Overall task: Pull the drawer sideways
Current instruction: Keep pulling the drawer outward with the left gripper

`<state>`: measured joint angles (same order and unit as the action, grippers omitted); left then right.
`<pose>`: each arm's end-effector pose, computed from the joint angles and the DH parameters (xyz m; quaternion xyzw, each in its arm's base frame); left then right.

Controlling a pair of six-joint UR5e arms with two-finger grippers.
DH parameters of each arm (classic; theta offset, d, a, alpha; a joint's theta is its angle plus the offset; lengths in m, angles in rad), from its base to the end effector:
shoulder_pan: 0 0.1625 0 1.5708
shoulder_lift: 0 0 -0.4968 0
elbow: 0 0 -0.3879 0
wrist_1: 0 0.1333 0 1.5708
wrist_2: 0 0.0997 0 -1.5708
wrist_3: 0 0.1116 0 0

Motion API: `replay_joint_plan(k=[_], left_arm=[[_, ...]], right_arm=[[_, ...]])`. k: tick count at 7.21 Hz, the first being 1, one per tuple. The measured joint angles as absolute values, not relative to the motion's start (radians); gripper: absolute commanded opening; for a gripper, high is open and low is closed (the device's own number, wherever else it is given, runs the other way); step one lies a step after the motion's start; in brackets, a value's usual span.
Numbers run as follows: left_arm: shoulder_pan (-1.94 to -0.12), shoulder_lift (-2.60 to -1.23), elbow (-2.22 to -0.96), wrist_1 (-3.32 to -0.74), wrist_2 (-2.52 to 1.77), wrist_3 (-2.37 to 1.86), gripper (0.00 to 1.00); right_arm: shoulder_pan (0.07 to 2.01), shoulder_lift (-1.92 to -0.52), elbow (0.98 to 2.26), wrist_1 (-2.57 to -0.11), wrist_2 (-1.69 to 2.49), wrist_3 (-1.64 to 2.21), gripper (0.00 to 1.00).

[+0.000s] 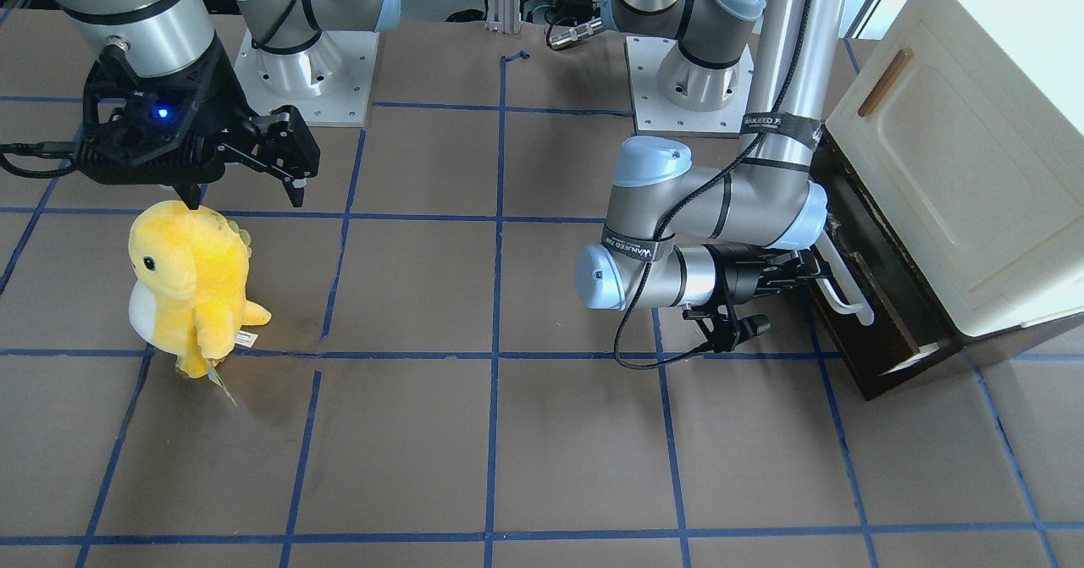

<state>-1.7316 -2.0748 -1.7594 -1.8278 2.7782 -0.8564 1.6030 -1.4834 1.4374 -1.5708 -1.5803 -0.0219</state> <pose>-0.1190 -0.5523 0.2457 -0.0056 0.7768 0.0829 0.6243 0.1494 -0.5310 0.5683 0.0269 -0.9994 0.0230 0.0046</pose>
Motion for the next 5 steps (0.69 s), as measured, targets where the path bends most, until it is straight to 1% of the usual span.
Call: replay_joint_plan(k=[4,5], left_arm=[[-1.740,-2.071,-1.759,-1.829,2.777,-0.855,0.04],[-1.743,-2.071,-1.759,-1.829,2.778,-0.853,0.02]], right_arm=[[1.603,-1.483,1.437,-1.571,-1.580,-0.022,1.00],[1.603,-1.483,1.437,-1.571,-1.580,-0.022,1.00]])
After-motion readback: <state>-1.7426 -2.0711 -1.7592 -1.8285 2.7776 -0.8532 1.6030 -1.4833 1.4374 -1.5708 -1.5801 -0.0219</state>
